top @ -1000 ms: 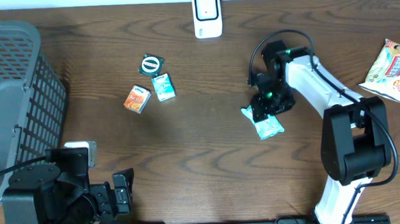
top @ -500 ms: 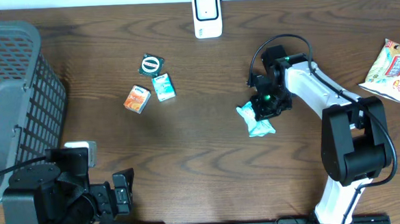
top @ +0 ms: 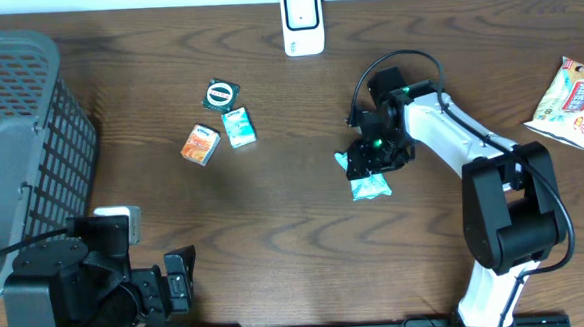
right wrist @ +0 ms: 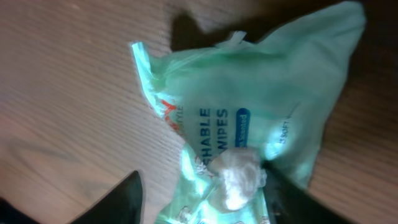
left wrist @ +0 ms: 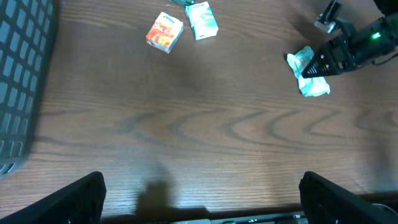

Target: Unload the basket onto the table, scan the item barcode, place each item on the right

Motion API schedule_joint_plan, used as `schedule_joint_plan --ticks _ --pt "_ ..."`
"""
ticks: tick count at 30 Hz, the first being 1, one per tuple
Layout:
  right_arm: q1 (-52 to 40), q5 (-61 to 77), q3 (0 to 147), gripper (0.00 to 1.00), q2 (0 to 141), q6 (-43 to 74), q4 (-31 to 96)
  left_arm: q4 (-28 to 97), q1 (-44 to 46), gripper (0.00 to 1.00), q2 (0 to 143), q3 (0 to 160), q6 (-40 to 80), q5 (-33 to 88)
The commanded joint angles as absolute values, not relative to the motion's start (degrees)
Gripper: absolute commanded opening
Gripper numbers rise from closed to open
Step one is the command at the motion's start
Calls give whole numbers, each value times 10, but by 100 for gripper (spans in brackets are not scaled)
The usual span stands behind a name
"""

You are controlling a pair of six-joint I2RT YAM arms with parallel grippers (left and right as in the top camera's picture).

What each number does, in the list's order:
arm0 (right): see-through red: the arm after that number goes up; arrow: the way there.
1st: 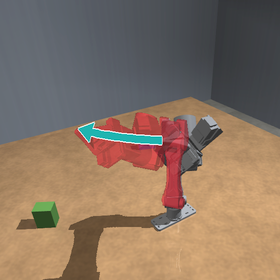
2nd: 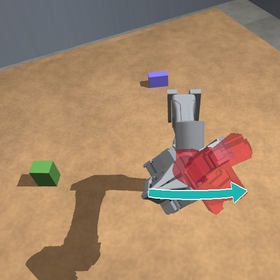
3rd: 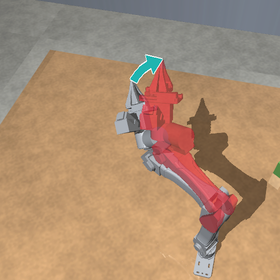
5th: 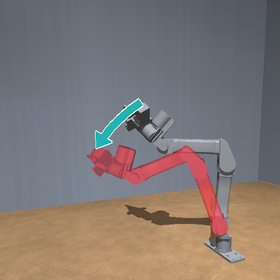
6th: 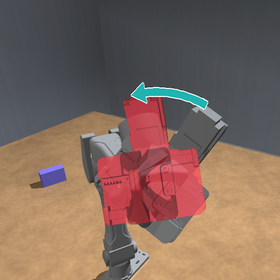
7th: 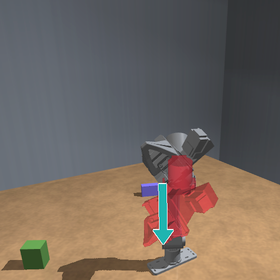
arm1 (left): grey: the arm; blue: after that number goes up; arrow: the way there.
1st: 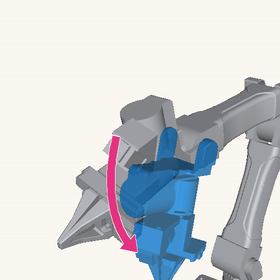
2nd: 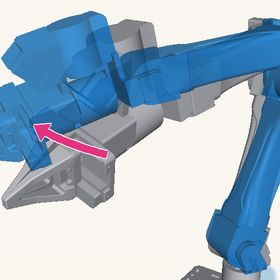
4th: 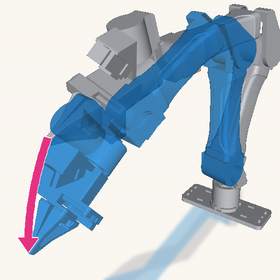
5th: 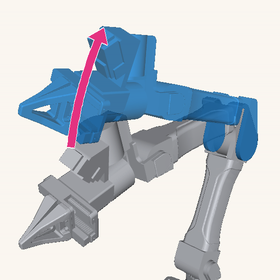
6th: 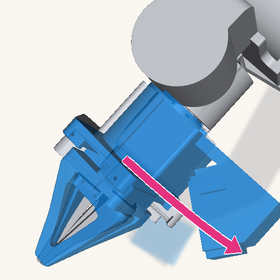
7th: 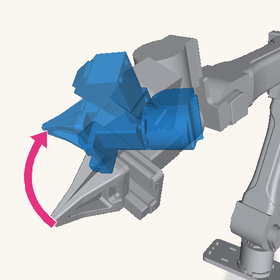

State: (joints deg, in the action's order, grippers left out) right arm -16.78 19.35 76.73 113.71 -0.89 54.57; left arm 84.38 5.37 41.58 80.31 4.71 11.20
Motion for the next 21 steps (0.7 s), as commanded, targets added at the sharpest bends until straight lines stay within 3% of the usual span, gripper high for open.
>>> schedule_joint_plan --ticks 1,6,8,11,12,21 --pt "-187 171 759 37 1145 -6 546 844 54 98 417 805 50 107" --pt "-213 123 756 39 1145 7 534 844 54 98 417 805 50 107" --pt "-227 105 753 33 1145 13 527 844 54 98 417 805 50 107" --pt "-245 59 750 4 1145 54 519 844 54 98 417 805 50 106" --pt "-250 43 749 1 1145 70 518 844 54 98 417 805 50 106" --pt "-267 30 824 1 1141 120 523 844 54 97 417 805 50 107"
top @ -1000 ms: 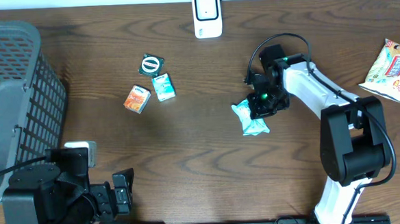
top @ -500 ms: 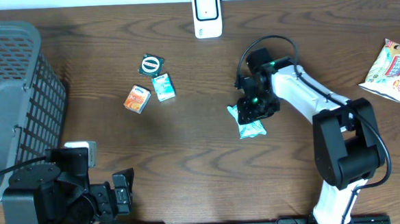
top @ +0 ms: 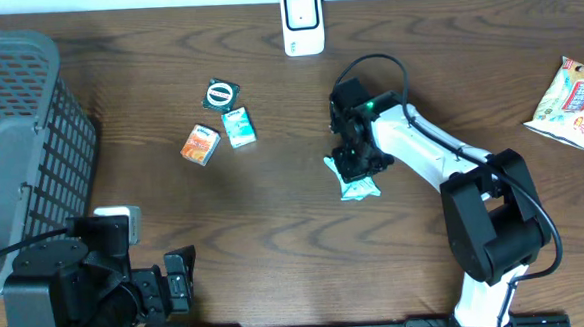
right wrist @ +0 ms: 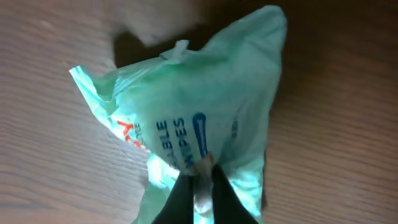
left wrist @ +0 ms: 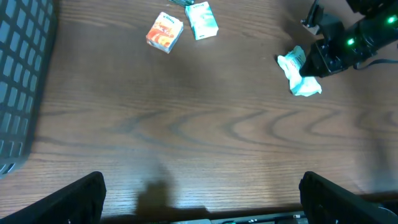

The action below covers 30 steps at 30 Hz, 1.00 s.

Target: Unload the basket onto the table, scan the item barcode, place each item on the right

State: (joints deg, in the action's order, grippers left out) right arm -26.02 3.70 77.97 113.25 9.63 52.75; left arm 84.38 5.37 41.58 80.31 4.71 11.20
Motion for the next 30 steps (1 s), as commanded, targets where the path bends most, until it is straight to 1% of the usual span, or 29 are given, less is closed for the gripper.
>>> schedule_joint_plan --ticks 1,6,9,10,12,13,19,25,30 --pt "-265 29 841 1 1141 119 523 844 54 98 417 805 50 107" --pt "-262 29 925 1 1141 117 520 844 54 98 417 805 50 107" --pt "-262 29 950 1 1141 106 523 844 54 97 417 805 50 106" --pt "-262 29 951 7 1141 106 525 844 54 98 417 805 50 106" --pt "-263 29 950 25 1141 106 540 844 54 98 417 805 50 107" --pt "-263 29 945 31 1141 106 550 844 54 98 417 805 50 107" --pt "-272 29 887 52 1143 106 578 844 54 98 417 805 50 107" --pt "-286 29 798 52 1143 107 533 844 54 98 417 805 50 106" --pt "-288 26 751 52 1143 107 484 844 54 98 417 805 50 107"
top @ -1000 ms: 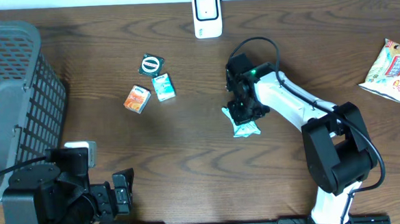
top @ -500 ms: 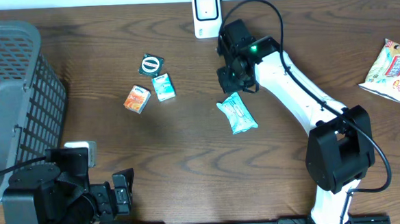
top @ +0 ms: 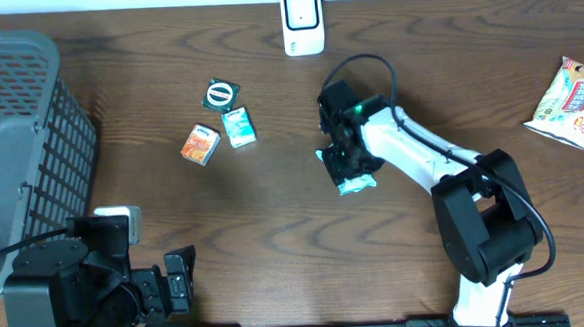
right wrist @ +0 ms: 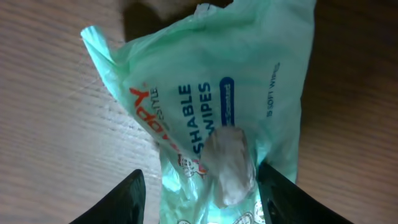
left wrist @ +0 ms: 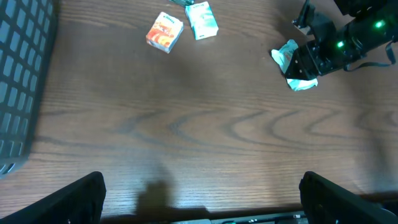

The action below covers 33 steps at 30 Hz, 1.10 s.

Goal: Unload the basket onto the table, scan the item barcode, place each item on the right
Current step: 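Lift the green wipes pack with the right gripper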

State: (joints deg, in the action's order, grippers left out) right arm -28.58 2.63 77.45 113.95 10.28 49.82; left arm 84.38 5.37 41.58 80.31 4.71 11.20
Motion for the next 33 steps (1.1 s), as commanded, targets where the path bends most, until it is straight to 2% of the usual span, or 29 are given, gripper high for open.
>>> schedule_joint_plan --ticks 1,2,5,7,17,18,20,22,24,25,29,33 --pt "-288 22 747 50 1143 107 480 844 54 98 417 805 50 107" --pt "-288 16 745 47 1143 107 477 844 54 98 417 805 50 106" --pt "-288 12 745 15 1143 107 472 844 54 98 417 805 50 107" --pt "-288 11 746 1 1143 115 469 844 54 98 417 805 50 106" --pt "-287 10 808 1 1143 129 479 844 54 98 417 805 50 107" --pt "-287 10 818 2 1143 125 485 844 54 98 417 805 50 107" --pt "-287 9 836 26 1143 108 504 844 54 98 417 805 50 106" --pt "-287 4 841 38 1143 102 511 844 54 97 417 805 50 107" --pt "-288 1 839 64 1144 102 512 844 54 97 417 805 50 107" --pt "-290 -1 836 72 1145 102 510 844 54 98 417 805 50 107" --pt "-293 -9 816 78 1146 102 496 844 54 98 417 805 50 106" --pt "-292 -9 776 75 1146 102 467 844 54 98 417 805 50 107"
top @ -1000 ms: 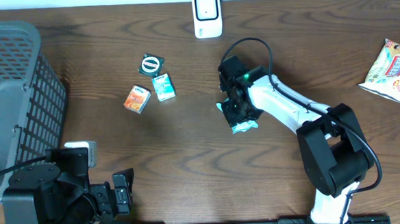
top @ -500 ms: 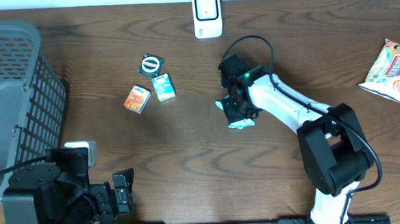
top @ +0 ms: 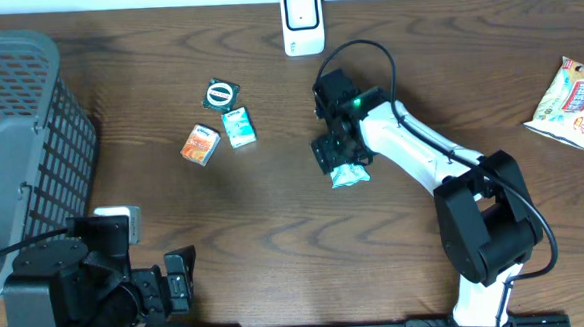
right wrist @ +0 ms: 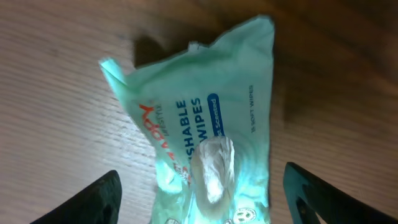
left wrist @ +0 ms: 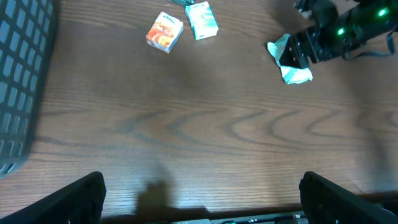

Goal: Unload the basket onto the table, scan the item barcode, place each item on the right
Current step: 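Lift the green wipes pack with the right gripper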

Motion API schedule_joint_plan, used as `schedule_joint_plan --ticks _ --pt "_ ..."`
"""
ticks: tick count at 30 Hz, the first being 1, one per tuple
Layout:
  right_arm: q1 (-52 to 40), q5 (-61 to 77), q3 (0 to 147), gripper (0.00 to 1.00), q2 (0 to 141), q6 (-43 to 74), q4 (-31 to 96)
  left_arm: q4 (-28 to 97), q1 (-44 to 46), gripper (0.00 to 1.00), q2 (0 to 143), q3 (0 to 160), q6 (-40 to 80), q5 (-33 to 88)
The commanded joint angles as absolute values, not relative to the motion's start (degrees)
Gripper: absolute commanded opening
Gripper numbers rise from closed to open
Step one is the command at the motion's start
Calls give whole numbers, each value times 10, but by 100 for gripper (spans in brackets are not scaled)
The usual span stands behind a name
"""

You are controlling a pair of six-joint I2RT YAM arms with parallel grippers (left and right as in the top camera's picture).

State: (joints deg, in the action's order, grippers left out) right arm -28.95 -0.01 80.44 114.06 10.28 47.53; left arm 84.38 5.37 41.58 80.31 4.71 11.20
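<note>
A mint-green wipes packet [top: 349,174] lies flat on the wooden table, printed face up with a white flap [right wrist: 211,165] at its middle. My right gripper [top: 334,153] hovers right over it. In the right wrist view my right gripper [right wrist: 205,208] is wide open, with its dark fingers [right wrist: 102,198] on either side of the packet [right wrist: 205,124] and clear of it. The white scanner [top: 303,21] stands at the table's far edge. My left gripper [left wrist: 202,205] is open and empty near the front edge, far from the packet [left wrist: 287,59].
An orange box [top: 200,144], a teal box [top: 238,126] and a round green tin [top: 221,93] lie left of centre. A grey mesh basket [top: 21,148] fills the far left. A snack bag [top: 569,102] lies at the right edge.
My right gripper's fingers stand much wider apart than before. Gripper and packet sit slightly farther back, toward the scanner. The left arm has not moved.
At first my right gripper straddled the packet right of centre with its fingers apart. Then it was shut on the packet's white flap, a little further left. Then it was open again, the packet further left still. Now it is wide open above the packet.
</note>
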Motion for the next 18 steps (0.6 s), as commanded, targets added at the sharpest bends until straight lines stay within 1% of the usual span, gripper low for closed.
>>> schedule_joint_plan --ticks 1,4,5,9,10,14,17,18 --pt "-292 -10 766 72 1146 102 457 844 54 98 417 805 50 107" --pt "-295 -10 736 66 1146 102 430 844 54 98 417 805 50 107" --pt "-296 -10 729 62 1146 102 424 844 54 98 417 805 50 107" --pt "-296 -10 724 30 1146 103 419 844 54 98 417 805 50 107" --pt "-296 -10 726 26 1145 103 420 844 54 98 417 805 50 106" --pt "-296 -10 747 24 1145 103 425 844 54 97 417 805 50 107" --pt "-296 -10 776 17 1145 103 434 844 54 97 417 805 50 107" --pt "-296 -10 787 13 1145 103 438 844 54 98 417 805 50 107"
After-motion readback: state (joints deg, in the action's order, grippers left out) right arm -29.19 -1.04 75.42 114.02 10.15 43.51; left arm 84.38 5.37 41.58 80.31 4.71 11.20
